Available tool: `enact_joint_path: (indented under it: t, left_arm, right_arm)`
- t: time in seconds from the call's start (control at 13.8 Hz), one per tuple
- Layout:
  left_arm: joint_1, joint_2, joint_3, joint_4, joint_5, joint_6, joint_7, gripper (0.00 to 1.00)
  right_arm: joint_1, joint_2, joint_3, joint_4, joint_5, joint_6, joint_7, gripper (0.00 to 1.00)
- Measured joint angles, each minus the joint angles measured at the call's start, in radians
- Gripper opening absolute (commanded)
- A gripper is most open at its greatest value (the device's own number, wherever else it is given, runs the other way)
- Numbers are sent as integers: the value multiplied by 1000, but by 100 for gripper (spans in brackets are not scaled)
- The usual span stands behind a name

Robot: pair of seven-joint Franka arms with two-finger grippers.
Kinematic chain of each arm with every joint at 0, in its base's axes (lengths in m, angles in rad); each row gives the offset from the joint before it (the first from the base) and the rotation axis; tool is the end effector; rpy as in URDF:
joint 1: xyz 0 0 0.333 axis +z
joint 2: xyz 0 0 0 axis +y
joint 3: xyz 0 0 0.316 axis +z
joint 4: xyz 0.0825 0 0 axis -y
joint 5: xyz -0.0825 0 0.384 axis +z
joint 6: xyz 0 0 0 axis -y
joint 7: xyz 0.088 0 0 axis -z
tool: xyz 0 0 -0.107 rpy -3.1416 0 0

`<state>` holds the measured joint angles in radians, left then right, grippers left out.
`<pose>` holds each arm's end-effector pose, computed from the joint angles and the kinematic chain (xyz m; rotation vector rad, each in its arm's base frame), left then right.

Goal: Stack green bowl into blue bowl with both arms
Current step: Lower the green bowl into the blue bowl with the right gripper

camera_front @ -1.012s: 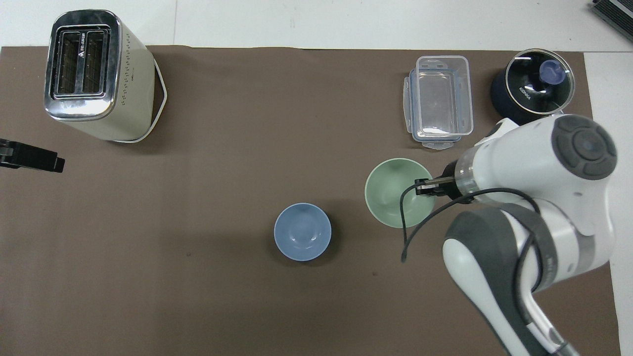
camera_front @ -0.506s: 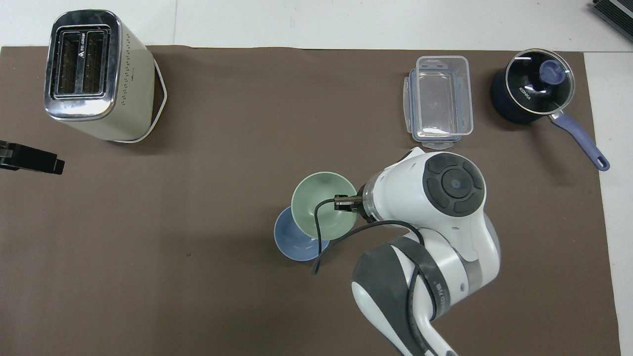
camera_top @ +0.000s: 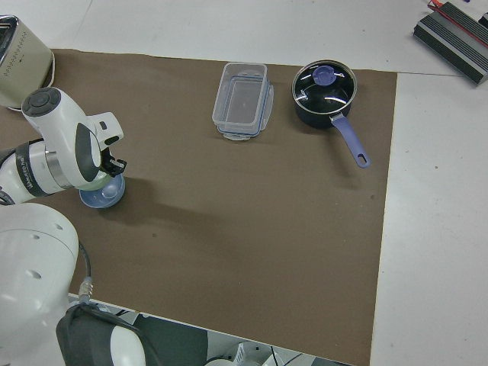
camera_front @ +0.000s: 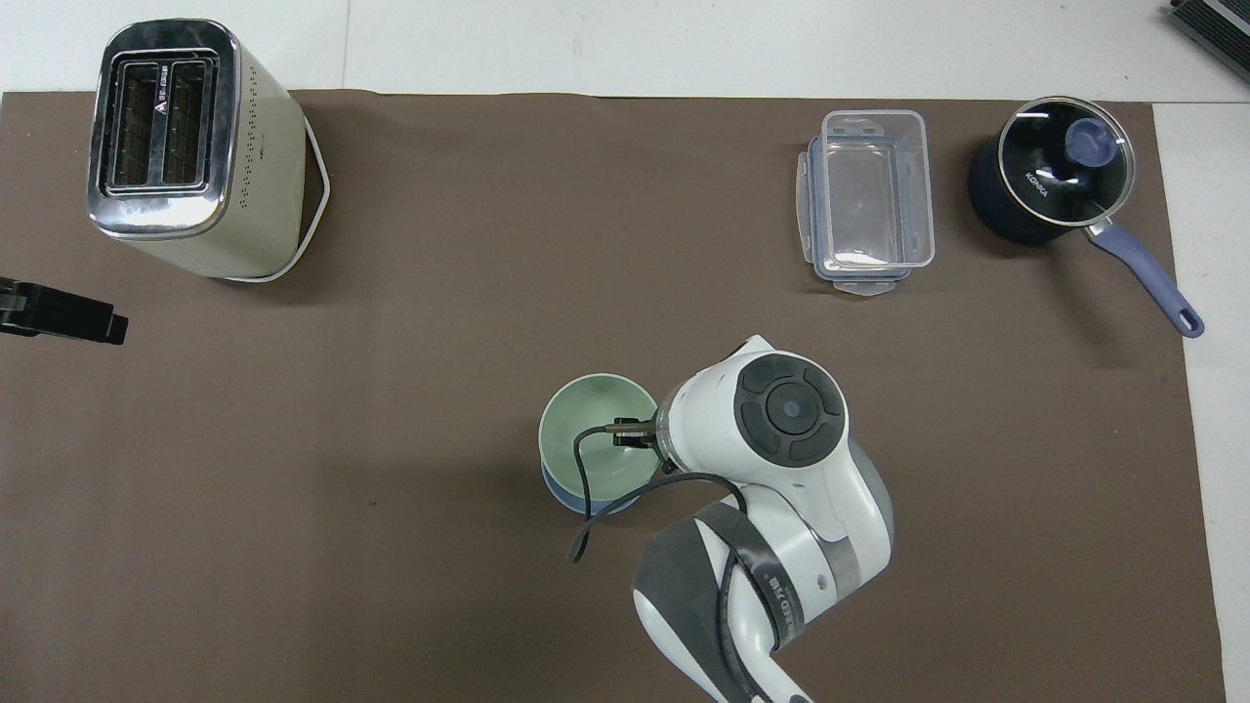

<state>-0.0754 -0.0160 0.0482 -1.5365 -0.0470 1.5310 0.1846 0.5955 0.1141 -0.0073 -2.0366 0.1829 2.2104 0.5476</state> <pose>0.5456 -0.0198 0.6460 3.0771 -0.3304 0.0220 0.4782 0.3263 0.3951 -2.9820 0.0959 0.0448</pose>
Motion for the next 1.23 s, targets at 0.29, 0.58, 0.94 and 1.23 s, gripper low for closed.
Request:
enact_joint_path:
  t: [0.29,0.58,0.94,1.23]
  left_arm:
    - [0,0,0,0,0,0,0,100]
    - [0,0,0,0,0,0,0,100]
    - [0,0,0,0,0,0,0,100]
    - [0,0,0,0,0,0,0,100]
  right_arm:
    - [24,0,0,-34,0,7,12,0]
    - [33,3,0,-74,0,60,12,0]
    - [47,15,0,-89,0,97,13,0]
    - [47,37,-1,-89,0,124,14,0]
